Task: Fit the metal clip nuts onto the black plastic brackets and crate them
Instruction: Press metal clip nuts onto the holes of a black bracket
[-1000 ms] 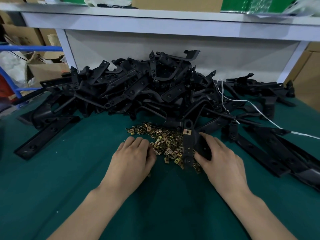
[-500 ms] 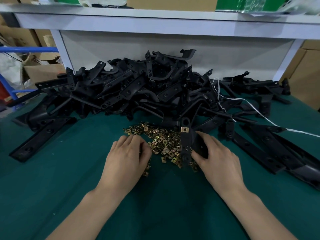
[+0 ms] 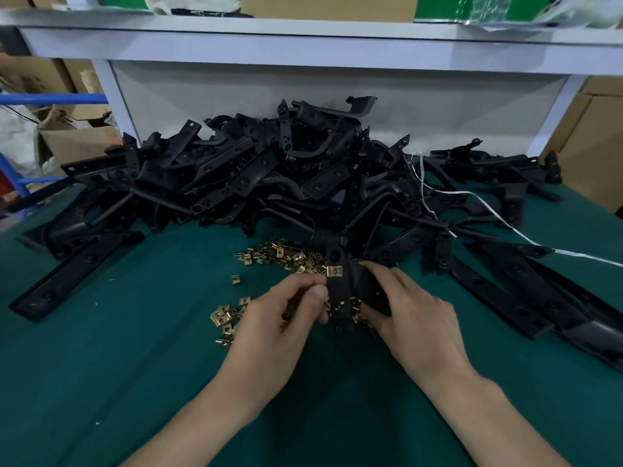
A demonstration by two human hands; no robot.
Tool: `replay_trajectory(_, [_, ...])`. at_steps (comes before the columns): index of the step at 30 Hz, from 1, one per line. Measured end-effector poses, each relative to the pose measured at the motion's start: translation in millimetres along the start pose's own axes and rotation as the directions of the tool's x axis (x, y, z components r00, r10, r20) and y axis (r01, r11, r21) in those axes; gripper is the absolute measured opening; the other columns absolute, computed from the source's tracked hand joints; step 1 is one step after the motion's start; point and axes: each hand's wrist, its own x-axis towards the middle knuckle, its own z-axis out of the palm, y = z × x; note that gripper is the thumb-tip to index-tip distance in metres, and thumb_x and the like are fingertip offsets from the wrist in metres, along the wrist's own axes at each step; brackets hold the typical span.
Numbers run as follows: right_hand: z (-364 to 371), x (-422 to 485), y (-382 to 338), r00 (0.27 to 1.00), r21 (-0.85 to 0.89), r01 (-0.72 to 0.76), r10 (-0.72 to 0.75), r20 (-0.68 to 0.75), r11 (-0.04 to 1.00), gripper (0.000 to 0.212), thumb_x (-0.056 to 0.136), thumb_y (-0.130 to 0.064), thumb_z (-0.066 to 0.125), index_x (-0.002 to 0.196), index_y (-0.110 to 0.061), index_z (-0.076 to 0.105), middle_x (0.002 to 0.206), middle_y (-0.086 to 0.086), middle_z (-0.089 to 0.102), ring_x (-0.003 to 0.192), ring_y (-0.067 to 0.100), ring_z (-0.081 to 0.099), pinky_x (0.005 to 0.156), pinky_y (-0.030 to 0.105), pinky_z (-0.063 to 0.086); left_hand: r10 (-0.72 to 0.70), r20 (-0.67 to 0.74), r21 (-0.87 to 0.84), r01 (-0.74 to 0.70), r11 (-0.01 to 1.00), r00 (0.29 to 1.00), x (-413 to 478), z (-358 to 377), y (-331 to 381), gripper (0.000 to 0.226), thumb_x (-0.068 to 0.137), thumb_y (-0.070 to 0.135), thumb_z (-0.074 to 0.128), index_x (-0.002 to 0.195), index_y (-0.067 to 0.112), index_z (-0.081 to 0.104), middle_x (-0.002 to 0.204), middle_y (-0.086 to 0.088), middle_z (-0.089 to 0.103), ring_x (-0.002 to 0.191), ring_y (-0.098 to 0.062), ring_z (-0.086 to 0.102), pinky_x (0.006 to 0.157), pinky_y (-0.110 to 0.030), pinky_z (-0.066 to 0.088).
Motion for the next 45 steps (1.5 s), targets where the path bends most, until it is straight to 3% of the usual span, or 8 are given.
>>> replay_trajectory(3, [-1.5,0.3,0.0,0.999,0.010,0.030,-0.030,-0.021,1.000,0.057,0.084,-0.038,0.074,0.137,-0.035,0.051,0.109,-0.015,0.063,0.079,0.020,0.069,0.055,0.035,0.052,-0.084,0.063,-0.242,0.097,0.965,0.994,3.8,-2.1,4.6,0.023,0.094,0.043,0.054,0.092,0.031,0.073,0.072,0.006,0.066,0.069,-0.005,0.059,0.067,-0.012,0.046])
replay_trajectory(8, [-1.5,0.2,-2.8,0.996,0.050,0.090,-0.090,-0.003,0.995,0.060,0.083,-0.040,0.075,0.137,-0.039,0.049,0.110,-0.018,0.062,0.085,0.017,0.068,0.057,0.031,0.047,-0.148,0.168,-0.421,0.206,0.883,0.975,7.8,-5.7,6.4,0.026,0.095,0.043,0.059,0.080,0.025,0.071,0.070,0.001,0.061,0.068,-0.013,0.056,0.067,-0.019,0.048])
replay_trajectory(15, [-6.8,-1.1,1.5,0.980,0.007,0.175,-0.174,-0.101,0.984,0.066,0.068,-0.031,0.090,0.126,-0.036,0.059,0.092,-0.019,0.062,0.066,0.011,0.063,0.048,0.011,0.022,-0.103,0.266,-0.295,0.183,0.938,0.958,9.6,-15.9,8.2,0.027,0.096,0.030,0.054,0.073,0.034,0.068,0.069,0.005,0.064,0.063,-0.004,0.058,0.060,-0.009,0.043])
replay_trajectory(22, [-6.7,-4.9,-0.9,0.963,-0.043,0.238,-0.241,-0.123,0.970,0.062,0.064,-0.034,0.091,0.122,-0.028,0.069,0.096,-0.016,0.069,0.061,0.015,0.068,0.043,0.024,0.043,-0.140,0.352,-0.317,0.259,0.912,0.925,11.5,-22.8,1.5,0.022,0.092,0.035,0.059,0.074,0.026,0.068,0.063,0.003,0.061,0.060,-0.009,0.055,0.059,-0.017,0.046])
replay_trajectory(27, [1.4,-6.1,-8.5,0.993,0.138,0.120,-0.122,0.007,0.983,0.055,0.084,-0.041,0.074,0.136,-0.034,0.055,0.120,-0.020,0.063,0.092,0.015,0.068,0.064,0.033,0.052,-0.120,0.267,-0.369,0.217,0.904,0.956,13.2,-18.5,1.8,0.027,0.089,0.050,0.061,0.076,0.028,0.070,0.069,0.003,0.059,0.062,-0.012,0.053,0.057,-0.020,0.044])
replay_trajectory(32, [-0.3,-3.8,-7.0,1.000,0.238,-0.010,0.014,-0.015,0.971,0.059,0.086,-0.064,0.050,0.140,-0.044,0.037,0.126,-0.021,0.054,0.098,0.015,0.064,0.072,0.035,0.051,-0.171,0.223,-0.458,0.258,0.850,0.960,13.6,-16.2,-4.4,0.028,0.093,0.032,0.057,0.110,0.018,0.074,0.082,-0.003,0.063,0.065,-0.015,0.057,0.056,-0.024,0.047])
replay_trajectory(37, [-1.1,-1.7,-5.1,0.998,0.134,-0.058,0.054,0.031,0.989,0.075,0.082,-0.078,0.012,0.145,-0.042,0.031,0.115,-0.018,0.045,0.089,0.020,0.065,0.067,0.036,0.048,-0.154,0.136,-0.421,0.198,0.885,0.979,12.1,-10.9,-8.3,0.026,0.100,0.020,0.052,0.118,0.022,0.070,0.088,-0.001,0.070,0.070,-0.014,0.062,0.064,-0.023,0.052])
replay_trajectory(45, [-1.7,-0.3,-1.2,0.996,0.114,-0.084,0.078,0.051,0.990,0.072,0.084,-0.077,0.013,0.141,-0.040,0.036,0.114,-0.018,0.046,0.088,0.019,0.065,0.067,0.037,0.049,-0.147,0.077,-0.350,0.164,0.922,0.986,12.3,-10.1,-10.3,0.023,0.097,0.033,0.055,0.111,0.020,0.068,0.092,-0.006,0.075,0.070,-0.015,0.065,0.062,-0.022,0.053])
